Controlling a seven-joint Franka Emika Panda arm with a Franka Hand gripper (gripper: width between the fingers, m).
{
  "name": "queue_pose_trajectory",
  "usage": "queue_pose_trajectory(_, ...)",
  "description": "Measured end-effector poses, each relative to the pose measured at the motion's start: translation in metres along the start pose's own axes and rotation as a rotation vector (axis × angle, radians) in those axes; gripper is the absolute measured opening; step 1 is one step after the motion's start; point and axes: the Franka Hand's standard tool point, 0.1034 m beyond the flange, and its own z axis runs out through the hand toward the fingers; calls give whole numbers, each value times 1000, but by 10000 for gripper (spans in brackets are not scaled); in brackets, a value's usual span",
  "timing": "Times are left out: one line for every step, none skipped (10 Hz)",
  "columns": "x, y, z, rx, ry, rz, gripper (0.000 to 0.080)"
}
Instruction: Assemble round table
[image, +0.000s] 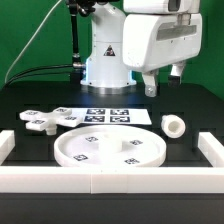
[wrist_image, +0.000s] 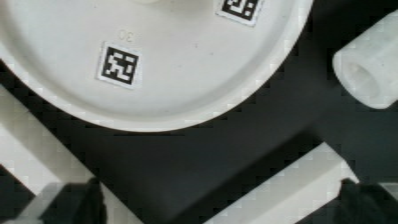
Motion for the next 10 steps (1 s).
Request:
queue_pose_trajectory(0,0,0,0,0,0,649)
queue_pose_trajectory(0,0,0,0,0,0,649)
queue_pose_trajectory(0,0,0,0,0,0,649)
queue_pose_trajectory(0,0,0,0,0,0,649)
queue_pose_trajectory(0,0,0,1,-1,0,649)
queue_pose_trajectory(-3,3,3,0,0,-17,649)
queue_pose_trajectory(-15,15,13,-9,6,-70,649)
queue_pose_trajectory(-27,25,28,-12,10,-92,649)
queue_pose_trajectory(-36,33,41,0,3,-124,649)
queue_pose_trajectory(-42,41,51,4,4,-137,649)
